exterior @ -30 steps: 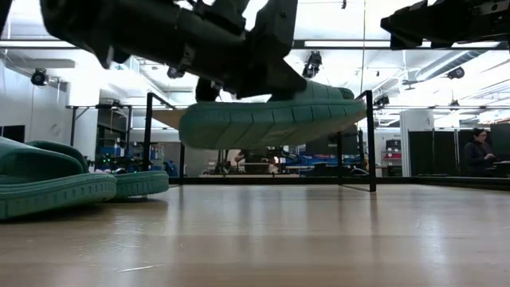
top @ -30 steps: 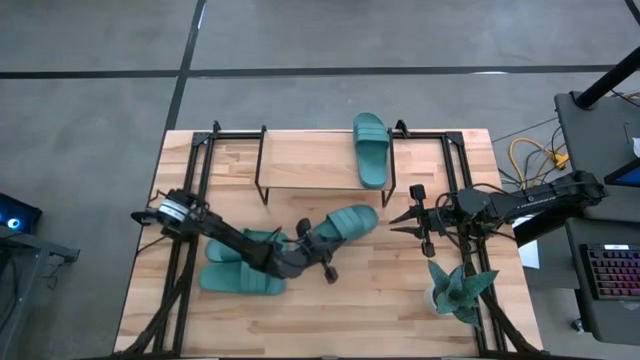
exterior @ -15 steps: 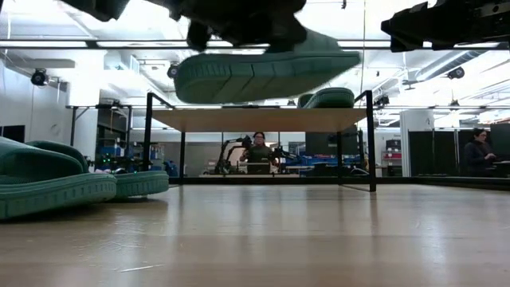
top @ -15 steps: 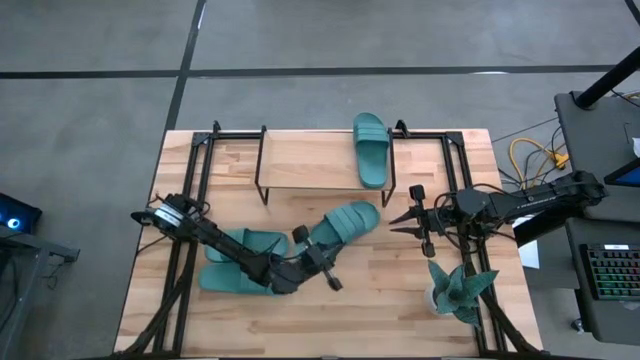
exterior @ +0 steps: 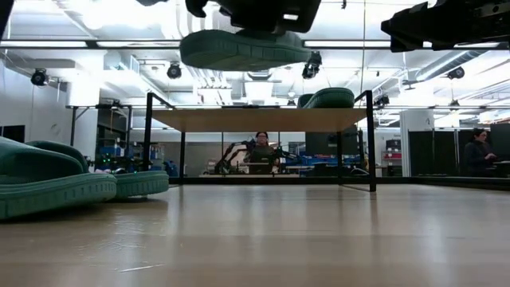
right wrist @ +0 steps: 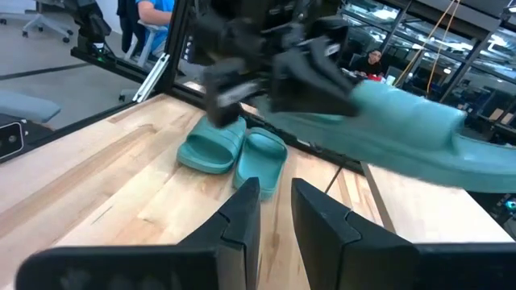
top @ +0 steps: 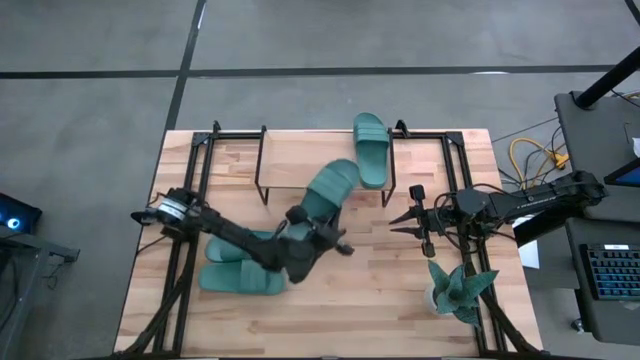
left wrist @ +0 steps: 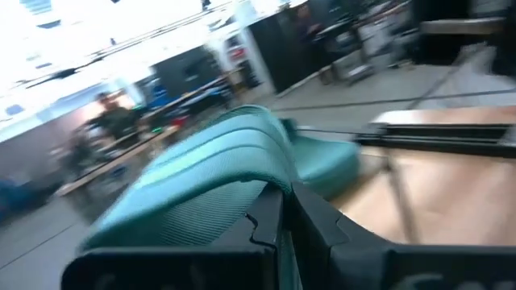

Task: Pick and place slides into the shelf
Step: Put the green slides on the shelf

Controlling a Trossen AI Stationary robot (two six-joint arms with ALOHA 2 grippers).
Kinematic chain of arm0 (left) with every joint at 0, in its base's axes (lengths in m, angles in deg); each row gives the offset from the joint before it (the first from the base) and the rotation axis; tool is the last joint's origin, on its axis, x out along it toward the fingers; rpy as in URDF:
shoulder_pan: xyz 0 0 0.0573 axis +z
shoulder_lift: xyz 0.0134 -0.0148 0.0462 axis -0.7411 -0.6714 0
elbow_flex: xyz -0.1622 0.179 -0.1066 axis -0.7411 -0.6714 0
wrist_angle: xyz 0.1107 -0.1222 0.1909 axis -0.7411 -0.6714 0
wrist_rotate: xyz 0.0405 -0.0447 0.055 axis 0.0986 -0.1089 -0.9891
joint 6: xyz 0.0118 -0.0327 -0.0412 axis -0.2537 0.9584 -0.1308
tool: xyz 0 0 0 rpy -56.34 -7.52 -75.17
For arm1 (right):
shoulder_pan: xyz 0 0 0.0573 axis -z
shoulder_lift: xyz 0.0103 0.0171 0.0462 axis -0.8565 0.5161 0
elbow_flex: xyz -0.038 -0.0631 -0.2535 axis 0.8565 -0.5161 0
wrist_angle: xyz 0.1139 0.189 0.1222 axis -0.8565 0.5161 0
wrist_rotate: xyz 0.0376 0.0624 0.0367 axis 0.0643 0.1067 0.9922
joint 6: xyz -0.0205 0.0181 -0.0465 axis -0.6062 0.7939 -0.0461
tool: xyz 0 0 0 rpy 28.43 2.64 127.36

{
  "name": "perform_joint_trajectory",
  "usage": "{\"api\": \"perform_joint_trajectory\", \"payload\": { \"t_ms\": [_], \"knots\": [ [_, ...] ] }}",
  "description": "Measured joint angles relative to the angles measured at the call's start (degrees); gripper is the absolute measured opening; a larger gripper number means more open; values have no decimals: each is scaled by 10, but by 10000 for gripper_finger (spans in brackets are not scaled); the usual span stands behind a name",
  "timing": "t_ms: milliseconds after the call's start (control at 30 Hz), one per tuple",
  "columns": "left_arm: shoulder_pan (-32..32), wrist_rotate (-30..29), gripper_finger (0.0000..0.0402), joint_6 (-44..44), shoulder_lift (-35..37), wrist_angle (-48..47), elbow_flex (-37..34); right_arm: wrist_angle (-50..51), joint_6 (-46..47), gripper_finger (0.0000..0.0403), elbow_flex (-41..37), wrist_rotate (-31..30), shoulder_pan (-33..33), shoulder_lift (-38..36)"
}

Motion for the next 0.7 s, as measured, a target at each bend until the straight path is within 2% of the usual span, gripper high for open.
{"api": "perform_joint_trajectory", "payload": {
  "t_ms": [167,367,500,700],
  "knots": [
    [39,-48,0,-44,0,0,22,0,0,63,0,0,0,0],
    [93,-49,0,-27,4,0,25,0,0,63,0,0,0,0],
    [131,-26,0,14,4,0,25,0,0,63,0,0,0,0],
    [177,51,0,90,4,-1,26,0,0,63,0,0,0,0]
  ]
}}
